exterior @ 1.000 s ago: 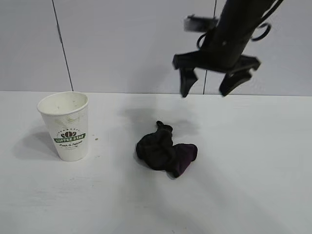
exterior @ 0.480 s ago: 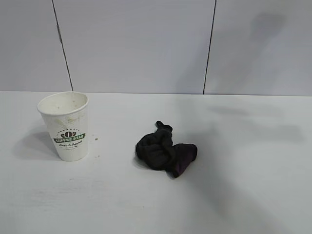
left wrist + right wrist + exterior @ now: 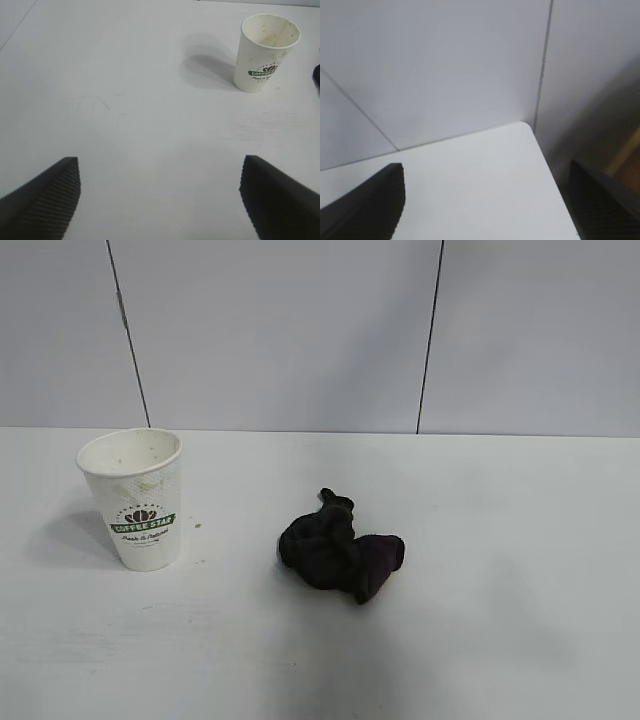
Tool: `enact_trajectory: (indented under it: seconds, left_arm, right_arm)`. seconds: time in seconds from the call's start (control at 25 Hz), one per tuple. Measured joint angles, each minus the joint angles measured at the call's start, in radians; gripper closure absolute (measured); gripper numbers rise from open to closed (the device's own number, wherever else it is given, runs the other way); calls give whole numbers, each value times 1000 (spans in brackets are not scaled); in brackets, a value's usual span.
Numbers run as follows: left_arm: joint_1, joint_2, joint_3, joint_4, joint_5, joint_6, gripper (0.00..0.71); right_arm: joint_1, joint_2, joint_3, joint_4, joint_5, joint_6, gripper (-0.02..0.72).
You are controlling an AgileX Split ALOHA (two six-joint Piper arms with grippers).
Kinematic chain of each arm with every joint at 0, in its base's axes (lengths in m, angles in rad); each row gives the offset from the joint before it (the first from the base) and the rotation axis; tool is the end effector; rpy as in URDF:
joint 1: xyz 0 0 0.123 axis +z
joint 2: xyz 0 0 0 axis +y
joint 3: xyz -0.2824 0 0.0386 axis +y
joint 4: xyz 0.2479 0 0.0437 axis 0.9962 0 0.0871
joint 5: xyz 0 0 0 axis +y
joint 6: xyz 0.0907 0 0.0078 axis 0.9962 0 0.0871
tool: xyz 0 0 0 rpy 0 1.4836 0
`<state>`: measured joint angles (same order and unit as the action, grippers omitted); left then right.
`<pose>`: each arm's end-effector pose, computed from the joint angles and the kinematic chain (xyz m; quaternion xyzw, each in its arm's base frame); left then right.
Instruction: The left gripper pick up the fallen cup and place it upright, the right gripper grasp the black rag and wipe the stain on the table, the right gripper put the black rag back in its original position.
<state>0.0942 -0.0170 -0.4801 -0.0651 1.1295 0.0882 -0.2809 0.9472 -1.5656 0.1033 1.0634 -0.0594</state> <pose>-0.0077 -0.0061 0.2662 -0.0003 0.8709 0.0123 0.4913 0.1253 -0.0276 0.5224 0.0856 0.8161 -0.0458 0.5697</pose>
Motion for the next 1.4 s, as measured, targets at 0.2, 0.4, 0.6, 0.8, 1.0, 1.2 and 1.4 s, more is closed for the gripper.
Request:
enact_trajectory:
  seconds: [0.2, 0.4, 0.6, 0.8, 1.0, 1.2, 1.4]
  left_arm:
    - [0, 0, 0, 0, 0, 0, 86]
    - [0, 0, 0, 0, 0, 0, 86]
    - [0, 0, 0, 0, 0, 0, 86]
    - [0, 0, 0, 0, 0, 0, 86]
    - [0, 0, 0, 0, 0, 0, 86]
    - [0, 0, 0, 0, 0, 0, 86]
    - [0, 0, 0, 0, 0, 0, 86]
  right_arm:
    - [1, -280, 35, 158, 72, -127, 99]
    - [56, -551, 283, 198, 93, -152, 117]
    - [121, -772, 607, 106, 69, -124, 117]
    - [214, -863, 867, -23, 59, -40, 117]
    - [280, -866, 1039, -103, 58, 33, 117]
    - [314, -866, 1094, -120, 30, 48, 117]
    - [341, -874, 1095, -125, 18, 59, 121]
